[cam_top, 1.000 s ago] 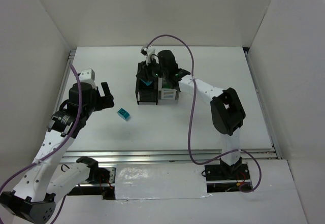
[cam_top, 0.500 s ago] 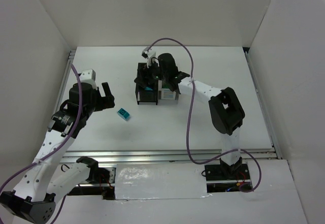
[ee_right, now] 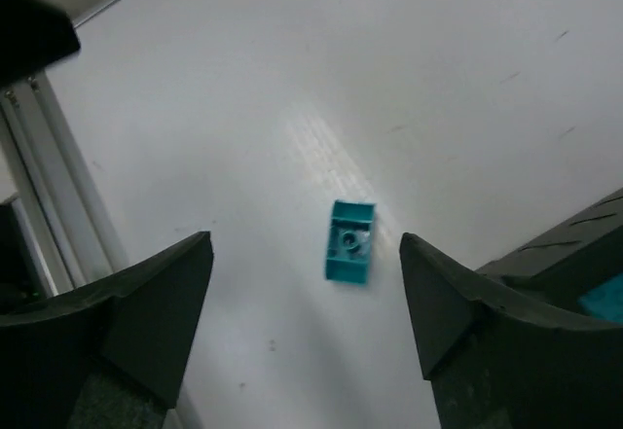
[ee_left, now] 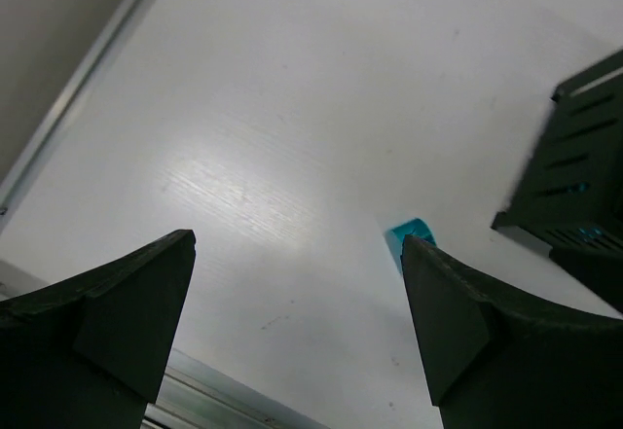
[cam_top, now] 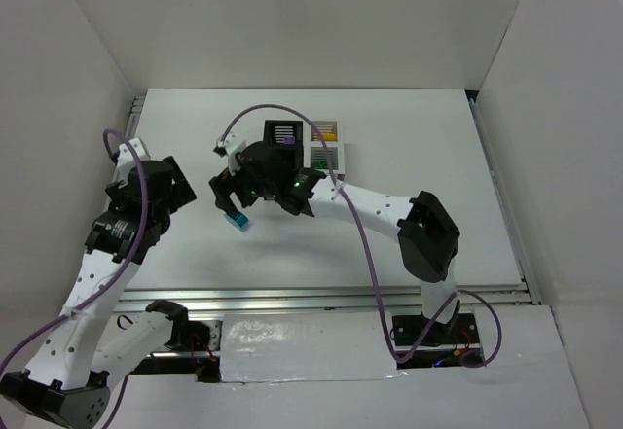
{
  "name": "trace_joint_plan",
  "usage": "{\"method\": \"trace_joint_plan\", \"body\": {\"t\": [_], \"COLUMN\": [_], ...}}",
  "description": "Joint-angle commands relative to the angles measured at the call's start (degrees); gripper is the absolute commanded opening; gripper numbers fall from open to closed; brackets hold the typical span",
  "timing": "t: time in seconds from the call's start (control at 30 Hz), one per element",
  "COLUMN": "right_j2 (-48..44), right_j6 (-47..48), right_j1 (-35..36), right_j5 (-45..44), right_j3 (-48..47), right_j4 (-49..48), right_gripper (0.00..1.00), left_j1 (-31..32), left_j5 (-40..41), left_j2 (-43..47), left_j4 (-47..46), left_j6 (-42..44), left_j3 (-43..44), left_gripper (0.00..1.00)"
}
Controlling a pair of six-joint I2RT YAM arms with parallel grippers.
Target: Sort the legos into containers by color
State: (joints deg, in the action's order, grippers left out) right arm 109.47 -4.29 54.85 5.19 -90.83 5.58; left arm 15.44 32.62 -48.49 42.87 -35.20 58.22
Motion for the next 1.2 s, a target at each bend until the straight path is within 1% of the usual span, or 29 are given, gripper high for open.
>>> {"method": "trace_joint_plan", "body": {"t": [0.0,0.03,0.1,0.17,0.23,0.33,0.47,0.6,0.63,0.7,0.73,0.77,0.8,0.83,0.87,0.9,0.93,0.97,1.0,1.07,1.1,1.17], "right_j2": [2.32,2.85,5.13,8.29,11.53,16.37,20.25,22.45,22.8,23.24,23.33,23.25,22.81,22.37,21.67,20.01,19.04,17.89,14.75,10.7,6.24,2.0], "right_j6": [-4.58,-4.5,-3.97,-4.4,-4.58,-4.5,-4.58,-4.41,-4.32,-4.32,-4.06,-3.88,-3.88,-3.7,-3.7,-3.7,-3.96,-3.97,-4.14,-4.84,-5.11,-5.9], "right_j1": [1.66,3.06,3.68,4.04,4.04,4.04,4.04,4.04,4.04,4.12,4.04,4.12,3.95,4.12,3.95,4.12,4.12,4.12,4.04,3.69,3.42,2.11], "right_j5": [-7.74,-8.0,-8.53,-10.1,-11.07,-12.31,-11.7,-10.56,-10.47,-10.12,-9.76,-9.41,-9.24,-8.71,-8.45,-8.27,-7.48,-6.87,-6.25,-4.06,-3.35,-1.51], "right_j3": [-3.48,-3.48,-5.06,-7.51,-9.01,-14.02,-17.62,-18.07,-18.59,-18.6,-18.25,-18.07,-17.9,-16.68,-15.88,-14.83,-12.99,-12.1,-10.88,-6.48,-5.16,-2.08], "right_j4": [9.26,9.79,11.72,13.65,14.28,17.79,19.02,18.06,18.23,17.71,17.1,16.83,16.48,15.26,14.38,13.41,11.57,10.68,9.63,5.15,3.83,1.1], "right_gripper": [0.88,1.0,1.0,1.0,1.0,0.98,0.96,0.91,0.83,0.71,0.62,0.57,0.5,0.26,0.17,0.11,0.01,0.0,0.0,0.0,0.0,0.0], "left_j1": [-0.94,-1.03,-1.03,-1.11,-1.12,-1.12,-1.12,-1.12,-1.12,-1.12,-1.12,-1.12,-1.12,-1.12,-1.12,-1.12,-1.12,-1.12,-1.12,-1.12,-1.12,-1.12], "left_j5": [11.4,11.93,11.68,9.67,6.15,1.5,-1.07,-3.7,-4.4,-5.64,-5.64,-5.73,-5.81,-5.81,-5.73,-5.73,-5.64,-5.38,-4.68,-3.45,-2.22,-0.19], "left_j2": [1.38,1.47,2.08,2.43,2.61,2.87,2.7,2.61,2.52,2.43,2.43,2.43,2.35,2.35,2.26,2.26,2.26,2.17,2.26,2.52,2.96,3.4], "left_j4": [5.02,6.16,5.48,3.98,1.7,-1.21,-2.62,-4.2,-4.46,-4.9,-4.9,-4.9,-4.99,-4.9,-4.9,-4.9,-4.9,-4.47,-4.2,-3.15,-2.54,-2.18], "left_j6": [-7.51,-8.56,-8.31,-5.85,-3.31,-0.41,1.01,2.67,3.03,3.47,3.56,3.56,3.65,3.65,3.65,3.65,3.65,3.47,3.12,2.51,1.37,1.01], "left_j3": [3.83,4.01,3.84,3.05,2.52,1.55,0.94,0.5,0.32,0.23,0.23,0.23,0.23,0.23,0.23,0.23,0.23,0.49,0.67,1.19,1.46,1.55], "left_gripper": [1.0,0.99,0.99,0.99,1.0,1.0,0.99,1.0,1.0,0.99,1.0,0.99,1.0,1.0,0.99,0.99,0.99,0.99,1.0,1.0,0.99,1.0]}}
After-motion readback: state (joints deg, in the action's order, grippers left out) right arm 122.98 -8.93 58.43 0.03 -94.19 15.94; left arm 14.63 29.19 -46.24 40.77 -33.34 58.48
